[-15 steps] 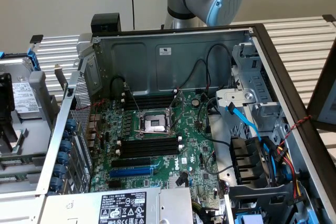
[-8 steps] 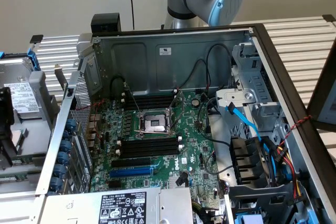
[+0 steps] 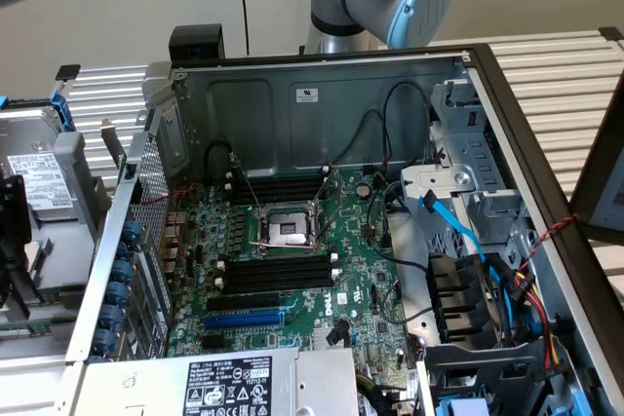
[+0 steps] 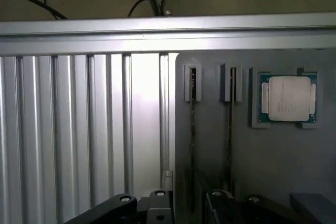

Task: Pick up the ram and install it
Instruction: 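Pick up the ram and move it above insertion slot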

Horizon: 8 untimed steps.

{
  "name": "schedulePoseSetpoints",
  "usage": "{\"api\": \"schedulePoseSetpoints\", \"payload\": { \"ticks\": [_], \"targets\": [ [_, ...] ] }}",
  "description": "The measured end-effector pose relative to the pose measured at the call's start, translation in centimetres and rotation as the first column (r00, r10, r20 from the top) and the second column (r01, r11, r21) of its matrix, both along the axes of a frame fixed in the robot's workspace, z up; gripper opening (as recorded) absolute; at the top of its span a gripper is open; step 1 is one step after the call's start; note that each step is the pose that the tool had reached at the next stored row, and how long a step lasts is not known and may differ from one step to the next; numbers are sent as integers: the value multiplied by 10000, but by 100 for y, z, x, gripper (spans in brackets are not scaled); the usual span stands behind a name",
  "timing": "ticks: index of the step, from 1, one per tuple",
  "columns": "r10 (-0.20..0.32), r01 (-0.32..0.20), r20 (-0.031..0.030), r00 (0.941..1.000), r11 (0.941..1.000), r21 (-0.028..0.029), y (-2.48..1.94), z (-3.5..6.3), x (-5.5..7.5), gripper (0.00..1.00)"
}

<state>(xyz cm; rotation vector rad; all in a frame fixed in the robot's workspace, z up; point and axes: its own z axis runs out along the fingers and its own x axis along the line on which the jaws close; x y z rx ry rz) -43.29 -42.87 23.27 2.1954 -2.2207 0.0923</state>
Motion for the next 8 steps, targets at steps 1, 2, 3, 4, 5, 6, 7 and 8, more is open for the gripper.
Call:
{"api": "schedulePoseSetpoints", "payload": {
  "ticks": [1, 2, 3, 4, 5, 6, 7, 8],
  "targets": [
    [88, -88, 1, 10000, 10000, 0, 1, -18, -1, 31],
    [174, -174, 3, 9998, 9998, 0, 3, -36, -1, 31],
    [258, -258, 4, 9997, 9997, 1, 5, -54, -1, 31],
    [340, -340, 6, 9994, 9994, 1, 6, -72, -2, 31],
    [420, -420, 8, 9991, 9991, 1, 8, -90, -2, 31],
    [503, -503, 10, 9987, 9987, 3, 10, -109, -3, 31],
    [584, -584, 14, 9983, 9983, 8, 11, -127, -4, 31],
    [658, -659, 18, 9978, 9978, 19, 14, -143, -6, 31]
  ]
}}
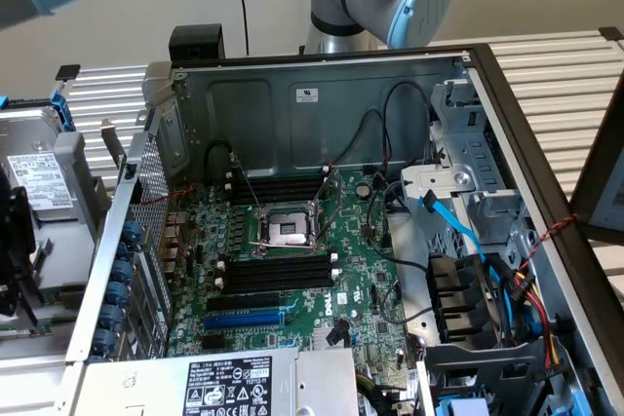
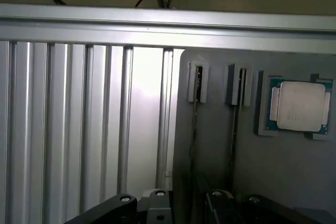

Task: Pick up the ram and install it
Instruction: 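Pick up the ram and move it above insertion slot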

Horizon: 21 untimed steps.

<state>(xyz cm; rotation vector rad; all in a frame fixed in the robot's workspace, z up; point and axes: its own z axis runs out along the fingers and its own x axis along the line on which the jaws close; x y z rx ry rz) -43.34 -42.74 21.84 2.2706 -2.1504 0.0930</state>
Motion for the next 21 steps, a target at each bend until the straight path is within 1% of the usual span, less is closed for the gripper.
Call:
{"api": "schedulePoseSetpoints", "payload": {
  "ticks": [1, 5, 6, 9, 11, 13, 14, 16, 19, 20, 21],
  "targets": [
    [72, -72, 6, 10000, 10000, 37, 1, -10, -4, 31],
    [317, -318, 44, 9995, 9991, 265, 11, -52, -20, 31],
    [350, -351, 49, 9994, 9989, 304, 12, -69, -51, 31],
    [391, -393, 50, 9992, 9988, 307, 11, -123, -98, 31],
    [393, -394, 49, 9992, 9987, 307, 10, -154, -99, 31],
    [392, -393, 63, 9992, 9987, 309, 11, -177, -100, 31],
    [392, -393, 64, 9992, 9987, 318, 11, -183, -101, 31],
    [390, -392, 67, 9992, 9985, 371, 11, -190, -101, 31],
    [390, -394, 73, 9992, 9980, 495, 11, -191, -98, 31],
    [390, -393, 74, 9992, 9979, 508, 11, -193, -98, 31],
    [388, -391, 74, 9992, 9979, 508, 11, -193, -98, 31]
  ]
}}
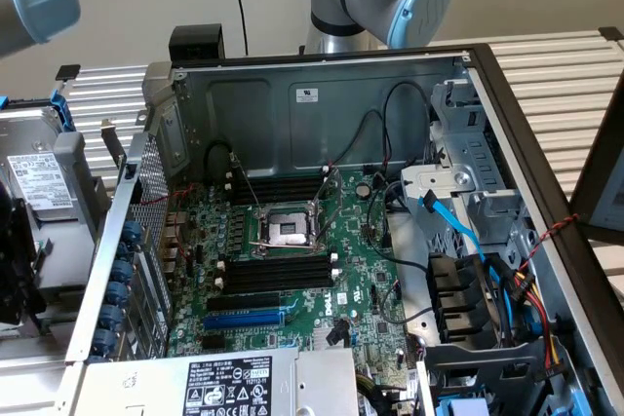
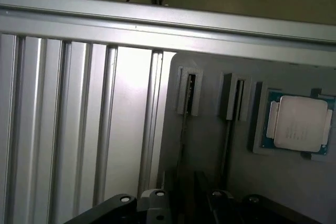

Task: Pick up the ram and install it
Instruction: 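Pick up the ram and move it above insertion slot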

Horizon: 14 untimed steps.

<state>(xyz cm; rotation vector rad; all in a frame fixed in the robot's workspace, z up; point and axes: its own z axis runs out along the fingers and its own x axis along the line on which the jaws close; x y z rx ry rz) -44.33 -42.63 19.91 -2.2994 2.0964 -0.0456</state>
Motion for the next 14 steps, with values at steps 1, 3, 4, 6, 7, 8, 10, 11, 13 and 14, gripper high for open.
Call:
{"api": "schedulePoseSetpoints", "payload": {
  "ticks": [1, 3, 4, 6, 7, 8, 10, 11, 13, 14],
  "targets": [
    [1, -1, -1, 10000, 10000, 0, -2, 0, 0, 31],
    [3, -3, -3, 10000, 10000, 0, -11, 0, 4, 31],
    [3, -3, -5, 10000, 10000, 0, -16, 1, 8, 31],
    [2, -2, -6, 10000, 10000, 7, -25, 0, 23, 31],
    [2, -2, -8, 10000, 10000, 21, -26, 0, 29, 31],
    [2, -2, -10, 10000, 10000, 34, -26, 0, 30, 31],
    [0, 0, -12, 10000, 10000, 41, -26, 0, 30, 31],
    [2, -2, -13, 10000, 10000, 43, -26, 0, 31, 31],
    [2, -2, -15, 10000, 10000, 46, -26, 0, 31, 31],
    [2, -2, -14, 10000, 10000, 49, -26, 0, 31, 31]
  ]
}}
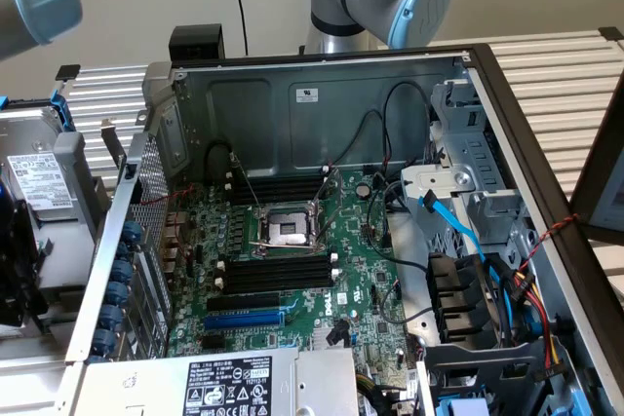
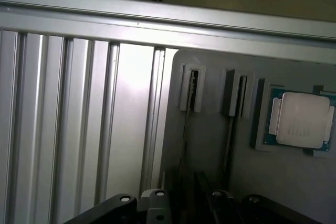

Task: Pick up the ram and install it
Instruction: 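Pick up the ram and move it above insertion slot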

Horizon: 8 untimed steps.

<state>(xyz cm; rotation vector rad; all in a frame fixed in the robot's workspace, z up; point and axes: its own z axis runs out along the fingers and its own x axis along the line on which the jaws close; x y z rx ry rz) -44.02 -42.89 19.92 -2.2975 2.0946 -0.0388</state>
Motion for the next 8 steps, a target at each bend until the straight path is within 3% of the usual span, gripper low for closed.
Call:
{"api": "schedulePoseSetpoints", "payload": {
  "ticks": [8],
  "targets": [
    [0, 0, -1, 10000, 10000, 2, 0, 0, 0, 28]
  ]
}}
